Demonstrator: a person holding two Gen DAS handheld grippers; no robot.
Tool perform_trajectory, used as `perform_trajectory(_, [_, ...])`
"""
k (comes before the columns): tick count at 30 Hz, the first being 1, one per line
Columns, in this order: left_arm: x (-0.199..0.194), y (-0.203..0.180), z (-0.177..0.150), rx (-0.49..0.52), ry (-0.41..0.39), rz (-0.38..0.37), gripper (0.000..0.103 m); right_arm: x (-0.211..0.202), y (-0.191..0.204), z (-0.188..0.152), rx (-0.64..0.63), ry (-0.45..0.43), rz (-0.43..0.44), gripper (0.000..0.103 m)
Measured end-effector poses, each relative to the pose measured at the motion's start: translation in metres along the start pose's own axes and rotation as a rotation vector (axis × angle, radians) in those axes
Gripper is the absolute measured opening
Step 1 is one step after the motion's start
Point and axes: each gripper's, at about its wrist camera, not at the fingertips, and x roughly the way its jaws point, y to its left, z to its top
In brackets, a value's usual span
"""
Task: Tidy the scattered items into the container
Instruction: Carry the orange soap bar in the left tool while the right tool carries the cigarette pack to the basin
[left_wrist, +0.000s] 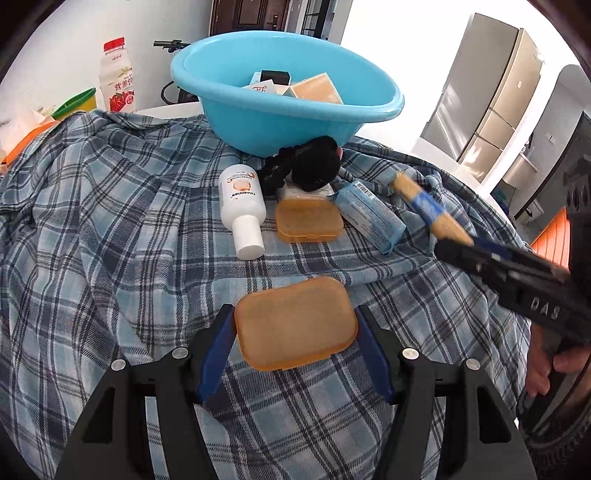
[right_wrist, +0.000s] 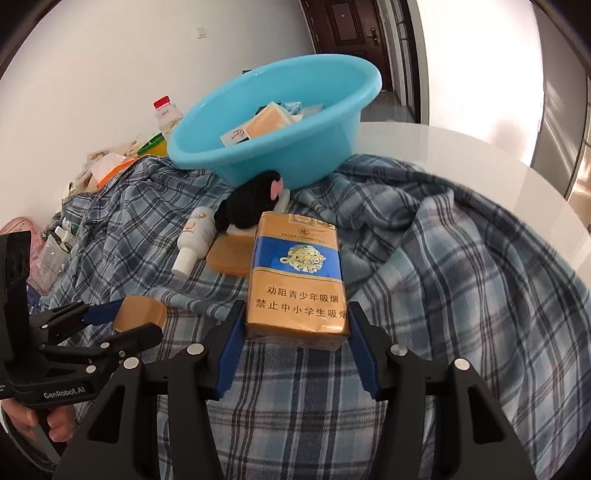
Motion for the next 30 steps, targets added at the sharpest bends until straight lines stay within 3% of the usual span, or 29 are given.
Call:
perform_trajectory(7, [-0.012, -0.007, -0.010, 0.021, -0.010, -0.006, 0.067, -0.028, 0.021, -0.032, -0.050, -0.079, -0.128, 0.052])
perform_trajectory(13, [-0.021, -0.012, -0.017, 0.037, -0.024, -0.001, 0.067, -0.032, 0.036, -0.047, -0.117, -0.051, -0.138, 0.052])
perform_trajectory(30, [-0.030, -0.006, -0.019, 0.012, -0.039, 0.015, 0.067, -0.039, 0.010, -0.051, -0.031, -0.030, -0.123, 0.052])
